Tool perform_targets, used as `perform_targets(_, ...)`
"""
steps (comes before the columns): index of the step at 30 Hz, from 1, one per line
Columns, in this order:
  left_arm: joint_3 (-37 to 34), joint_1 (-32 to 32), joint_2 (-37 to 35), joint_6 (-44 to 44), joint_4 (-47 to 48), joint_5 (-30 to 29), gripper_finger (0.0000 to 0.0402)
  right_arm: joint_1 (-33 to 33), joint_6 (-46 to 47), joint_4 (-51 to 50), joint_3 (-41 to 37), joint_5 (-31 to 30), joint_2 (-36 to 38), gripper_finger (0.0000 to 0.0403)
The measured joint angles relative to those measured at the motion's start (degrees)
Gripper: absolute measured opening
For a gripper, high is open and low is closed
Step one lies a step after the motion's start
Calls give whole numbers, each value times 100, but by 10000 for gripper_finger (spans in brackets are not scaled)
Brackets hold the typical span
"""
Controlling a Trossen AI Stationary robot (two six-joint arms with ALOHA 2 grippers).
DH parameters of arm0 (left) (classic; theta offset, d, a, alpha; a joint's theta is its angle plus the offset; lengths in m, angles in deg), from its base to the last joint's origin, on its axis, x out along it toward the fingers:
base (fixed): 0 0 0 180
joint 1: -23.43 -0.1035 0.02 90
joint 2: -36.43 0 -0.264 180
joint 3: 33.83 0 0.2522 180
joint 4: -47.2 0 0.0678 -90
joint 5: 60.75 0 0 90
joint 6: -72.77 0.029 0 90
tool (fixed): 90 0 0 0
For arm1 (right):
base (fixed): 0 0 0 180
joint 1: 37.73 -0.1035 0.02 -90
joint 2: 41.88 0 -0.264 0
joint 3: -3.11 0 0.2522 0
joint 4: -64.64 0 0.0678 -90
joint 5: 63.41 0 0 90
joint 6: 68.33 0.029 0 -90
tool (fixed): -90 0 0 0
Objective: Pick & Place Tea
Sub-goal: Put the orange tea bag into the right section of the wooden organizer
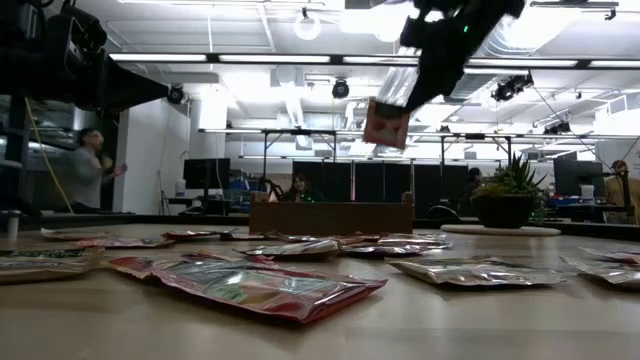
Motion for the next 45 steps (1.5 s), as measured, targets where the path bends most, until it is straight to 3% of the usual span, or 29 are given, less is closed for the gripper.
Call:
perform_targets(9, 0, 0, 0, 0, 0, 0, 0, 104, -277, 206, 0, -190, -950, 0)
perform_targets(17, 0, 0, 0, 0, 0, 0, 0, 116, -149, 680, 0, -377, -1372, 0)
perform_targets(25, 0, 0, 0, 0, 0, 0, 0, 178, -27, 600, 0, -659, -1444, 0)
perform_targets(45, 0, 0, 0, 0, 0, 0, 0, 373, 50, 490, 0, -643, -1444, 0)
